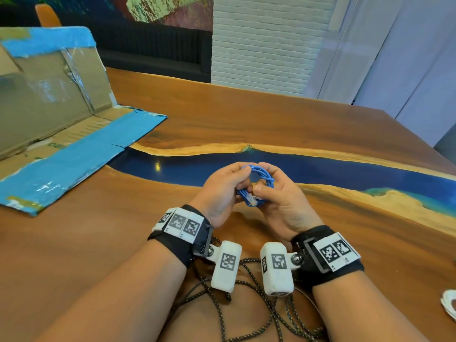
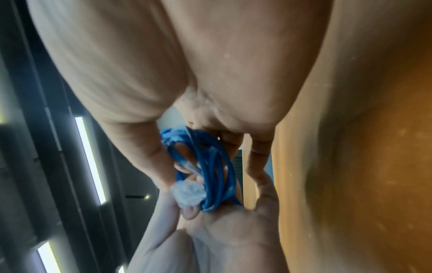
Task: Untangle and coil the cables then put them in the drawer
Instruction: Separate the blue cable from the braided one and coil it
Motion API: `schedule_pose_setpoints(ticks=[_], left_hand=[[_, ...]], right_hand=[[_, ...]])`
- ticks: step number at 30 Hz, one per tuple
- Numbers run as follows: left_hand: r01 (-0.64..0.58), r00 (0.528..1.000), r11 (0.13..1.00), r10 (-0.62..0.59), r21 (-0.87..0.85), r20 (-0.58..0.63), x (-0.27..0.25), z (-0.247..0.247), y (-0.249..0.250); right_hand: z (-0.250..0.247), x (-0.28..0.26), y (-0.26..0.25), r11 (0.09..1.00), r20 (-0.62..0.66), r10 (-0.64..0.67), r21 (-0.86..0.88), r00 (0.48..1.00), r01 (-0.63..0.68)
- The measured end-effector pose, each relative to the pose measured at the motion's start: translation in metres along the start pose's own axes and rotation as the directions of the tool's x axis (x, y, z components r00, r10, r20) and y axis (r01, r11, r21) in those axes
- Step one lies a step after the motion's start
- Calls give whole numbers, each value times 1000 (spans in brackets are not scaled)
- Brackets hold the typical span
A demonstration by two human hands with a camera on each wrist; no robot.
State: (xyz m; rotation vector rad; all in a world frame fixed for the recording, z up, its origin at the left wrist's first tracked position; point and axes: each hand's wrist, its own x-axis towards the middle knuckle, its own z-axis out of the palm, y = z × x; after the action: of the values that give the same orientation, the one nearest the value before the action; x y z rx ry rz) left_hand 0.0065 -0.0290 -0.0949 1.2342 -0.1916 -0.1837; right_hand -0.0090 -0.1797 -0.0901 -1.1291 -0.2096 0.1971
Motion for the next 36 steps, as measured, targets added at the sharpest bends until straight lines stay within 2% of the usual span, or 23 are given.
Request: schedule_pose_setpoints(ticks=[4,12,15,20,25,28,30,33,36], left_hand=[[19,1000,997,-17,68,-19,-1,-4,-1],[12,1000,988,-11,156,-7,-1,-6,-2],[5,1000,992,-5,123,-4,-1,-6,1],[-19,999,996,15,90,39,-2,-3,5],[-44,997,984,32,171,69,-2,-6,2],[-44,999,989,40,140,33,-2,-7,2],[-54,998,992,53,110,17,-3,-7,3],[-81,997,988,81,132,6,-4,-6,4],[-80,997,985,82,156,-5,-3,-7,4]], right_hand=[[-3,1,3,988,-77,36,-149,996,-48],[-3,6,10,978,-192,20,-201,981,-59],[-6,5,6,984,-128,85,-145,988,-103],[-10,-2,-1,988,39,123,85,992,-126],[-13,-5,-3,971,58,122,202,991,-131],[-12,-5,-5,992,102,117,45,988,-122],[-11,-3,-5,992,75,109,-65,991,-104],[-12,1,0,975,-75,62,-207,995,-76],[-17,6,5,934,-255,-9,-349,967,-83]])
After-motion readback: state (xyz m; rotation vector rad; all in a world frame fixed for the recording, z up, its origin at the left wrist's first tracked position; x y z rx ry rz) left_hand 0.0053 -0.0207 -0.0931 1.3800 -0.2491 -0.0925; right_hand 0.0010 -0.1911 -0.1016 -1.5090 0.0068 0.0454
